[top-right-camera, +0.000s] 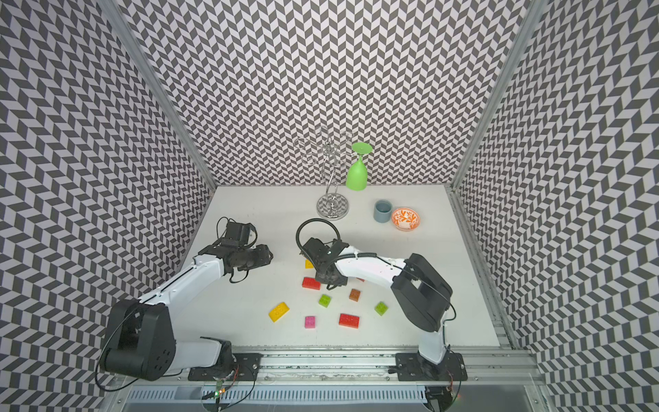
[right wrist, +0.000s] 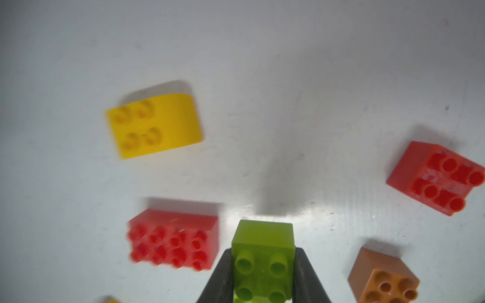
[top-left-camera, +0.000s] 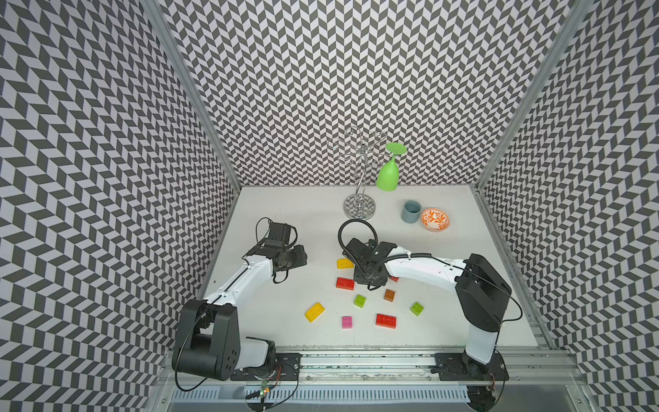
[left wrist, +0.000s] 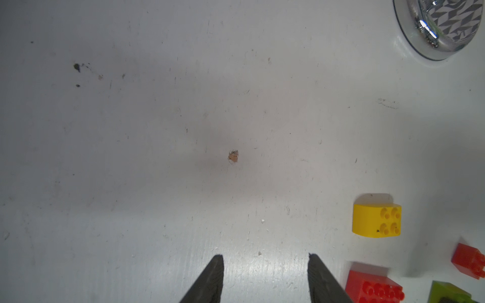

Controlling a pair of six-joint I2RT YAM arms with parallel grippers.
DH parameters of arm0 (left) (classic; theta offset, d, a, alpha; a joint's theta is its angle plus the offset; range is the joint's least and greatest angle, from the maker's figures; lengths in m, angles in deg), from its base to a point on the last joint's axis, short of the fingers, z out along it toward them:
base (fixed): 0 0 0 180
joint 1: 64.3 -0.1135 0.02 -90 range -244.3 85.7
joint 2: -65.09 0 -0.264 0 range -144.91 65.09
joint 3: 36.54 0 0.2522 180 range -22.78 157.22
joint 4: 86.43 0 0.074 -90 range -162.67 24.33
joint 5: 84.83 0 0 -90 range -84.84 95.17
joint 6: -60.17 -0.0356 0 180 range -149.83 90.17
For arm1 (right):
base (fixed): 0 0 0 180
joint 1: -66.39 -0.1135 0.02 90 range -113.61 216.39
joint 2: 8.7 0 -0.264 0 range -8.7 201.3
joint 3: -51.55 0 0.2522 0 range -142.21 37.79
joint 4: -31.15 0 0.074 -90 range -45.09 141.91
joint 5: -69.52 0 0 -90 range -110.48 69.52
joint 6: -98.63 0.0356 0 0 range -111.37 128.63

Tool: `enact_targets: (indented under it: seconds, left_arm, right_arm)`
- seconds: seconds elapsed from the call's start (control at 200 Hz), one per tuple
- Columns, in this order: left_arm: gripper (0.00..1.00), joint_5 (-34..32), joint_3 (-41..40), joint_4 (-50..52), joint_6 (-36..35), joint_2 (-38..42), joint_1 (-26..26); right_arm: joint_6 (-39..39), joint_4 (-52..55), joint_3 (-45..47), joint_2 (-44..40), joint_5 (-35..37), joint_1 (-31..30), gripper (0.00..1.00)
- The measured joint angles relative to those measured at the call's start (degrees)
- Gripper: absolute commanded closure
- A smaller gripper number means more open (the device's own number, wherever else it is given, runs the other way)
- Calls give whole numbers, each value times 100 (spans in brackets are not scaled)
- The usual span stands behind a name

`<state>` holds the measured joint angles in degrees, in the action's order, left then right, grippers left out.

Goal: Assemble the letter s with lego
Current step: Assemble the lego brick with the lego brick.

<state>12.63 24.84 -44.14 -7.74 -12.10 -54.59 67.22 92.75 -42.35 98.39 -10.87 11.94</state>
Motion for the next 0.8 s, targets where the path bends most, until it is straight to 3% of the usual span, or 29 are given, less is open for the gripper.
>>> enact_targets:
  seconds: [0.205,0.801]
  left_arm:
    - [46,2,-15,-31,2,109,-74]
    - [47,111,-33,-68,2,168,-177]
  right_arm:
    - [212,179,-675,184,-149,-291,96]
    - [752,330,-1123,981,-234,-317,98]
